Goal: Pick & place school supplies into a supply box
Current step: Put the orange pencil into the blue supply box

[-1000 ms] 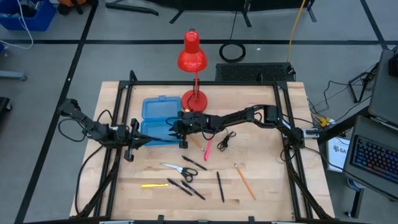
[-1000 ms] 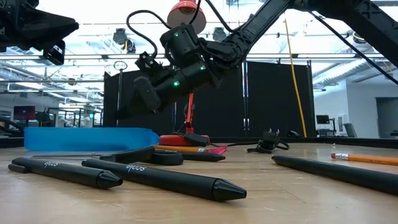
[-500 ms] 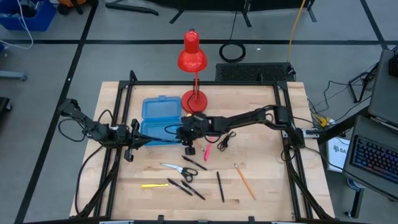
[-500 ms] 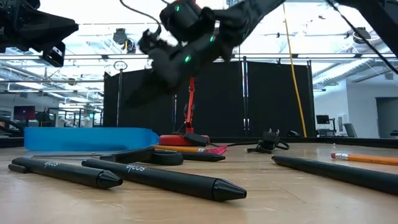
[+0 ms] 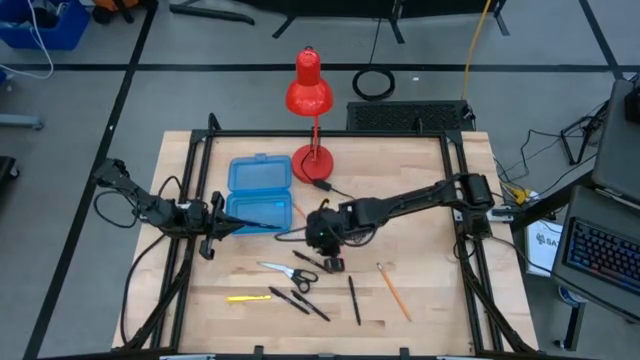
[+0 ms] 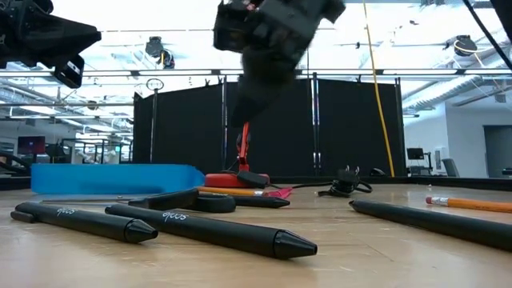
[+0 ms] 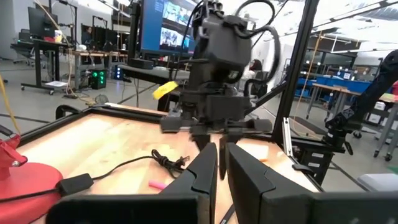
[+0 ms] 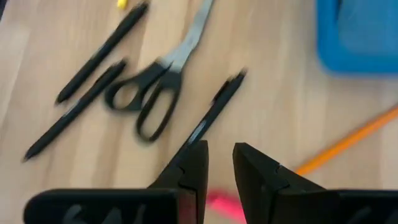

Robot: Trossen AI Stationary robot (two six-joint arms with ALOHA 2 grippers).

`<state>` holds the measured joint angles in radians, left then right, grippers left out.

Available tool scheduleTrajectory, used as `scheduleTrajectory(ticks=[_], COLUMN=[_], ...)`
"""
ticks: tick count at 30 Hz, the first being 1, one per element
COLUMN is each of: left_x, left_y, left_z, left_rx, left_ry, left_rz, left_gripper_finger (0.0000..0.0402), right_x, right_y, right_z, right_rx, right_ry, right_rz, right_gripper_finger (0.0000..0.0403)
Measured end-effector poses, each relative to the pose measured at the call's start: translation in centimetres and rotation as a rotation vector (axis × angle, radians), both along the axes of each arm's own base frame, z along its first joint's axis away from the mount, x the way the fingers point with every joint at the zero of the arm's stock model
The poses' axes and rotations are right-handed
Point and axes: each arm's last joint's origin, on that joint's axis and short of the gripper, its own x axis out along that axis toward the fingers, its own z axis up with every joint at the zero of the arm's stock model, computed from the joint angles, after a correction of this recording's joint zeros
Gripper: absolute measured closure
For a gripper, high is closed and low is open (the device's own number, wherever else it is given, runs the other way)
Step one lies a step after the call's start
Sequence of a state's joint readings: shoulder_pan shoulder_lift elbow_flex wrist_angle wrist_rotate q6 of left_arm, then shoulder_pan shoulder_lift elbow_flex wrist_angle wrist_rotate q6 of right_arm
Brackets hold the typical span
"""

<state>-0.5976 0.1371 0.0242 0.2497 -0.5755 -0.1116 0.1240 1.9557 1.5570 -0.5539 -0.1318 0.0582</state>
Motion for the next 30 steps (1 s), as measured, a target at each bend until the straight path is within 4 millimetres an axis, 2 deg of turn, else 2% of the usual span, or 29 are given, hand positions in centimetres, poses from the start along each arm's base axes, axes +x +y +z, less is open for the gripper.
scheduleTrajectory(ticks=[12,18,30], left_x=[0.0,0.0,0.0], left_y=[0.0,0.0,0.0], left_z=[0.0,-0.2,-0.4], left_rx=[0.000,0.009,0.021], left_ry=[0.001,0.015,0.032], left_rz=[0.000,-0.001,-0.001], left_gripper_finger=[0.0364,0.0364,0.0364], right_x=[-4.0,-5.6,-8.6], right_y=[3.0,4.4,7.7], right_z=[-0.1,-0.3,-0.3], right_rx=[0.043,0.004,-0.089], right_ry=[0.358,0.488,0.638], right_rz=[-0.184,-0.340,-0.532], right_gripper_finger=[0.0344,0.0344,0.0344])
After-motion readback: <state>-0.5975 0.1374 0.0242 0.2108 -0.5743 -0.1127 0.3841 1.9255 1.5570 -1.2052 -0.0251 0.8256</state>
